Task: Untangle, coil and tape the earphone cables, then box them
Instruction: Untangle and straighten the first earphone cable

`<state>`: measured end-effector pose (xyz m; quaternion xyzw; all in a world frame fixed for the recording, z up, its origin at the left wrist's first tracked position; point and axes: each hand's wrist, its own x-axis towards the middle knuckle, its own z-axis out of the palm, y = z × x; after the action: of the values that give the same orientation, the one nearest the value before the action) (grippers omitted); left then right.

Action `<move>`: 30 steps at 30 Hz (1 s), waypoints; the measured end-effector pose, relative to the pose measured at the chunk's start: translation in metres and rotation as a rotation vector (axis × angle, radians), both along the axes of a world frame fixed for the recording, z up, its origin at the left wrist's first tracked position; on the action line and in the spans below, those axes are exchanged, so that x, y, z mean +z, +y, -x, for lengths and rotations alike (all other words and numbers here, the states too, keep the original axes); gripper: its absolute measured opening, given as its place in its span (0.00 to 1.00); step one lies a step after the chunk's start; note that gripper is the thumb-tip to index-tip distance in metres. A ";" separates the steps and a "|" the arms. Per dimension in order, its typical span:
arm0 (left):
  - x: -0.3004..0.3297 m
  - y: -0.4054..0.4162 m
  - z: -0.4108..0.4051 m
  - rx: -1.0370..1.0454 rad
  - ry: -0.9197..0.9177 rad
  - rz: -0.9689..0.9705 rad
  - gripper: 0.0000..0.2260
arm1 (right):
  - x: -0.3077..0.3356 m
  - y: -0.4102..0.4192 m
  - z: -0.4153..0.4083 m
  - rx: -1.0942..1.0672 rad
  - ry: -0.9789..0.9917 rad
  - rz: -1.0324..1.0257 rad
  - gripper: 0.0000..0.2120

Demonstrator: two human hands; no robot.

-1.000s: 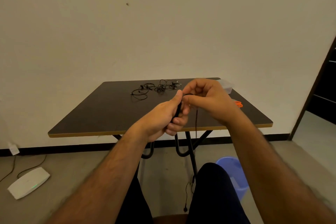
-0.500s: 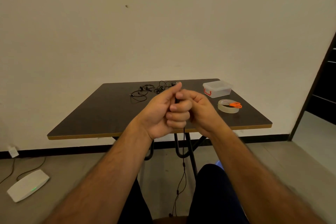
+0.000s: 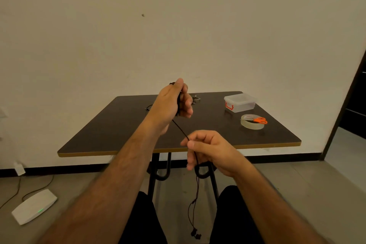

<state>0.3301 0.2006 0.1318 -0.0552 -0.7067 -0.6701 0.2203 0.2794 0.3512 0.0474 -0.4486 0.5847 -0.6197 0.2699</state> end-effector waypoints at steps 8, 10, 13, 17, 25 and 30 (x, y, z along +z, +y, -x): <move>-0.021 -0.009 0.003 0.116 -0.086 0.344 0.17 | 0.037 0.024 0.007 -0.051 0.314 -0.311 0.08; -0.025 -0.009 0.003 0.098 -0.136 0.362 0.17 | 0.049 0.027 0.010 -0.143 0.447 -0.334 0.03; -0.028 -0.005 0.001 0.053 -0.217 0.414 0.19 | 0.066 0.027 0.019 -0.270 0.595 -0.270 0.03; -0.034 0.007 0.000 -0.219 -0.305 0.148 0.22 | 0.084 0.023 0.031 -0.329 0.678 -0.142 0.01; -0.036 0.026 -0.006 -0.700 -0.383 -0.269 0.21 | 0.068 0.018 0.053 -0.172 0.285 0.140 0.03; -0.032 0.031 -0.003 -0.814 -0.333 -0.390 0.17 | 0.045 0.011 0.044 -0.061 0.045 0.222 0.03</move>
<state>0.3332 0.2315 0.0995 -0.1768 -0.5144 -0.8218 -0.1699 0.2350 0.3620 0.0920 -0.4715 0.5317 -0.6785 0.1862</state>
